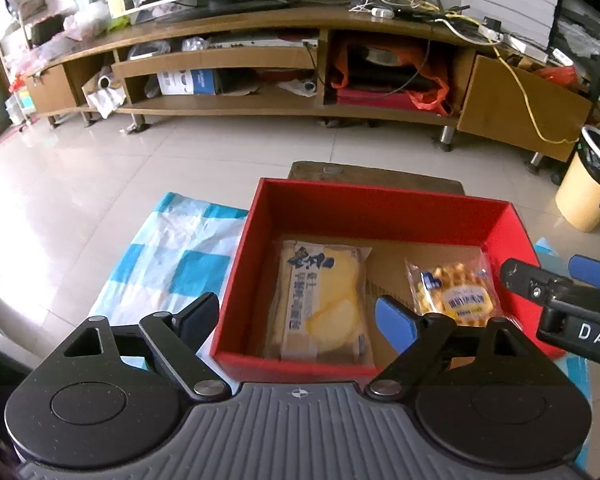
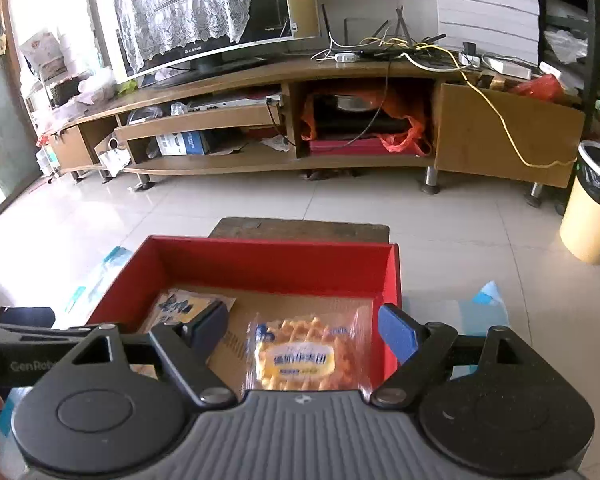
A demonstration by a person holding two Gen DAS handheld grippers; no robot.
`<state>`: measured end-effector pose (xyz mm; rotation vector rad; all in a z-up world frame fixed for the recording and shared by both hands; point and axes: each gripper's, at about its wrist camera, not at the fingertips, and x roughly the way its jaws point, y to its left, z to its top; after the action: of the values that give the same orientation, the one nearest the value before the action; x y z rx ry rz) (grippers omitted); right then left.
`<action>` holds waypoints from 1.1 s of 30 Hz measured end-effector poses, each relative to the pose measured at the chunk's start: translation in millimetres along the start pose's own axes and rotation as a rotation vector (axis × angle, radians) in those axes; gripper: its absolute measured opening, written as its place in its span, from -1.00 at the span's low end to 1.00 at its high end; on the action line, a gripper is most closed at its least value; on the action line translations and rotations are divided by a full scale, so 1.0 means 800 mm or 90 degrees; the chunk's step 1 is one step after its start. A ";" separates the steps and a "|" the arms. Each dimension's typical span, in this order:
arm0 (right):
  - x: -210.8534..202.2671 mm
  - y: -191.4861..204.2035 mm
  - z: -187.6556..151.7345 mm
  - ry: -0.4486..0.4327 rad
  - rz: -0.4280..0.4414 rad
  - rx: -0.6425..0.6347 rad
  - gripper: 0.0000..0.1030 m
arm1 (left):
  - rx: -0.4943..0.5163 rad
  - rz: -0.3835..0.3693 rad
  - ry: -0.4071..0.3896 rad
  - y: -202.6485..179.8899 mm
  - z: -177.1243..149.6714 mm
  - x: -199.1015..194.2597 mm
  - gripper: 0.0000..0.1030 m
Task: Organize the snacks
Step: 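Withdraw both grippers from the box back toward the snack pile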
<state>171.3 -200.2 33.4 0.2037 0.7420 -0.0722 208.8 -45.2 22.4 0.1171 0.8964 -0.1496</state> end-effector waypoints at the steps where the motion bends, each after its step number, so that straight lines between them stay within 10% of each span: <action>1: -0.006 0.001 -0.004 0.003 0.000 0.001 0.53 | -0.001 -0.002 0.002 0.001 -0.003 -0.006 0.77; 33: -0.111 0.040 -0.131 0.070 0.040 -0.023 0.54 | 0.045 -0.039 0.034 0.032 -0.126 -0.088 0.91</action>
<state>40.8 -147.5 23.1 0.1978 0.8458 0.0125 93.0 2.2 16.2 0.1597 0.9494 -0.2363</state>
